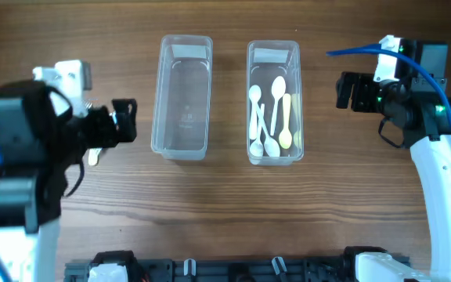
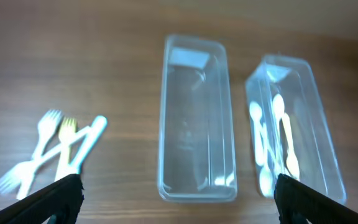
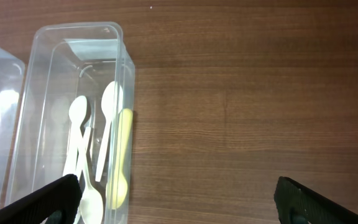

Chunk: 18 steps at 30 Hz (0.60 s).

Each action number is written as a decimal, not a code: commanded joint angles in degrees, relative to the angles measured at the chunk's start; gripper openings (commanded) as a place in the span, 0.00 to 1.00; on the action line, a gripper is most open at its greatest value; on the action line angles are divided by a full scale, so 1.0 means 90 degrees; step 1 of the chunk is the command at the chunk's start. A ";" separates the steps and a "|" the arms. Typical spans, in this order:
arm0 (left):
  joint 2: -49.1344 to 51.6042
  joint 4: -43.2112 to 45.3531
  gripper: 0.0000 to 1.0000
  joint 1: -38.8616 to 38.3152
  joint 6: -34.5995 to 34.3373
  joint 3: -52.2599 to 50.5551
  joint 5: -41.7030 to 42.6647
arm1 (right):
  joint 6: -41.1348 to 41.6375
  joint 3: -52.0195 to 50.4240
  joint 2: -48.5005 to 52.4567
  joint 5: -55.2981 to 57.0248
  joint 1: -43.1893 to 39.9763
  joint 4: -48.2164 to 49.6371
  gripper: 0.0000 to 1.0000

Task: Pack container
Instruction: 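Reach the left gripper toward the fork pile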

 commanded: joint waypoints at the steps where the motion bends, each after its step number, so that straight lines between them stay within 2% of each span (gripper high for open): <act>1: 0.0546 -0.0039 1.00 -0.0039 -0.0058 0.0136 0.0117 | -0.0080 0.0095 0.0056 0.0085 -0.0012 0.0019 1.00; 5: 0.1285 -0.0095 0.99 -0.0039 -0.0063 0.0131 -0.1008 | -0.0080 0.0095 0.0056 0.0085 -0.0012 0.0017 1.00; 8: 0.1797 -0.0199 0.91 -0.0039 -0.0061 0.0119 -0.1433 | -0.0080 0.0095 0.0056 0.0085 -0.0012 0.0019 1.00; 12: 0.2543 -0.0238 0.87 -0.0039 -0.0119 0.0114 -0.1579 | -0.0080 0.0095 0.0056 0.0085 -0.0012 0.0017 1.00; 17: 0.3349 -0.0364 0.87 -0.0032 -0.0716 0.0114 -0.1698 | -0.0080 0.0095 0.0056 0.0085 -0.0012 0.0017 1.00; 18: 0.3436 -0.0454 0.91 0.0010 -0.1059 0.0114 -0.1826 | -0.0080 0.0095 0.0056 0.0085 -0.0012 0.0017 1.00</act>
